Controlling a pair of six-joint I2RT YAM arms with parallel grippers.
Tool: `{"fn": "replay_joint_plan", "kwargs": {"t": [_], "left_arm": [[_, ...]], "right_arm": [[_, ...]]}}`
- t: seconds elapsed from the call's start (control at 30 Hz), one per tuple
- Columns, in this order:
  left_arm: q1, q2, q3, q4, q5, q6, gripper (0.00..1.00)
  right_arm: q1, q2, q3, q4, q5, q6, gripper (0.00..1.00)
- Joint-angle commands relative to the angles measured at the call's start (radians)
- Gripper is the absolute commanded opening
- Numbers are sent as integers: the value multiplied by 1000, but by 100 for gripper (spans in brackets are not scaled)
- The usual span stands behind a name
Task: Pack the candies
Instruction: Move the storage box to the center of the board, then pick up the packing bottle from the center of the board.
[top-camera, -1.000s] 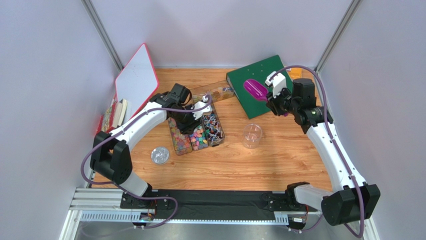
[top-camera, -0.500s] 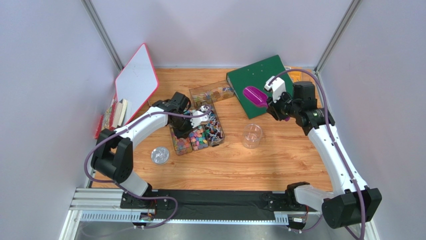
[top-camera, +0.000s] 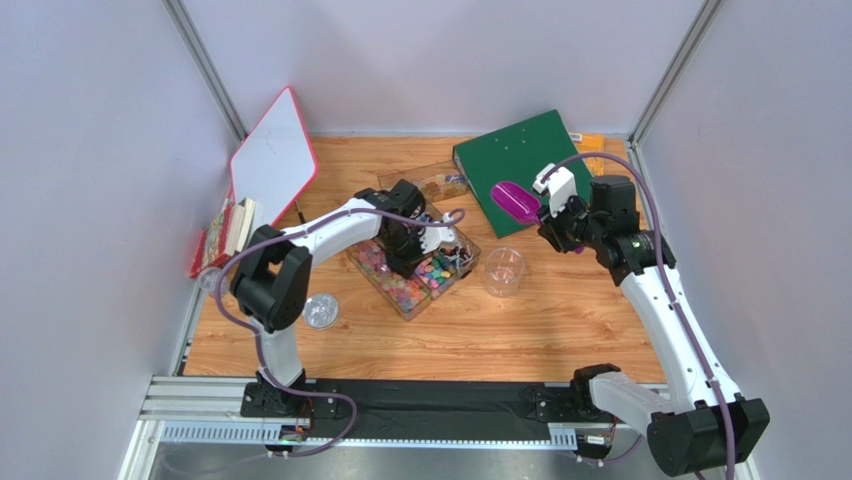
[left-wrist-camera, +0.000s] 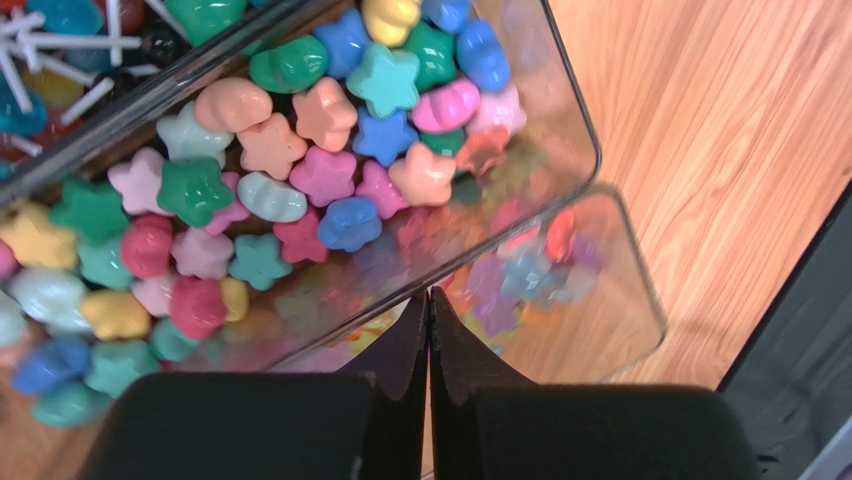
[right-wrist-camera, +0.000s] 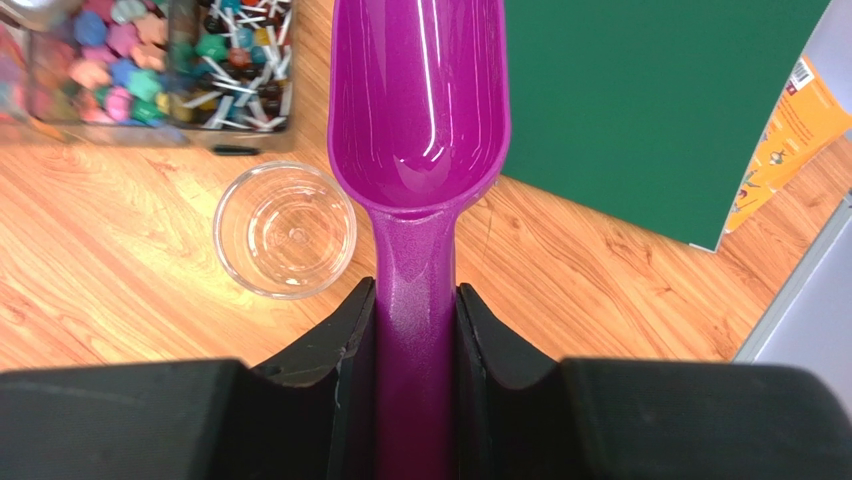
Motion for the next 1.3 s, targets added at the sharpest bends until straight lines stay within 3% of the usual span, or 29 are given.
{"fn": "replay_joint_plan", "kwargs": {"t": [0.0, 0.23, 0.43, 0.57, 0.6, 0.7, 0.83, 1.0, 1.27], "left_arm": [[-42, 91, 186, 95, 86, -64, 0], [-42, 254, 408, 109, 56, -129, 0], [-45, 302, 480, 135, 48, -170, 0], [-45, 251, 450, 156, -15, -173, 1], [-43, 230, 435, 161, -13, -167, 4], [-43, 78, 376, 167, 76, -144, 36], [-62, -71, 286, 219, 193, -103, 54], [-135, -67, 252, 314, 266, -130, 57], [-301, 93, 405, 313, 269, -84, 55]], "right_arm": [[2, -42, -7, 10, 29, -6, 0], [0, -81, -40, 7, 38, -26, 0], [0, -81, -39, -10, 26, -58, 0], [0, -58, -8, -24, 30, -87, 0], [-1, -55, -5, -30, 32, -93, 0], [0, -56, 7, -33, 49, -104, 0], [-39, -53, 42, 7, 185, -46, 0], [-148, 5, 85, 31, 264, 49, 0], [-228, 22, 95, -22, 244, 22, 0]]}}
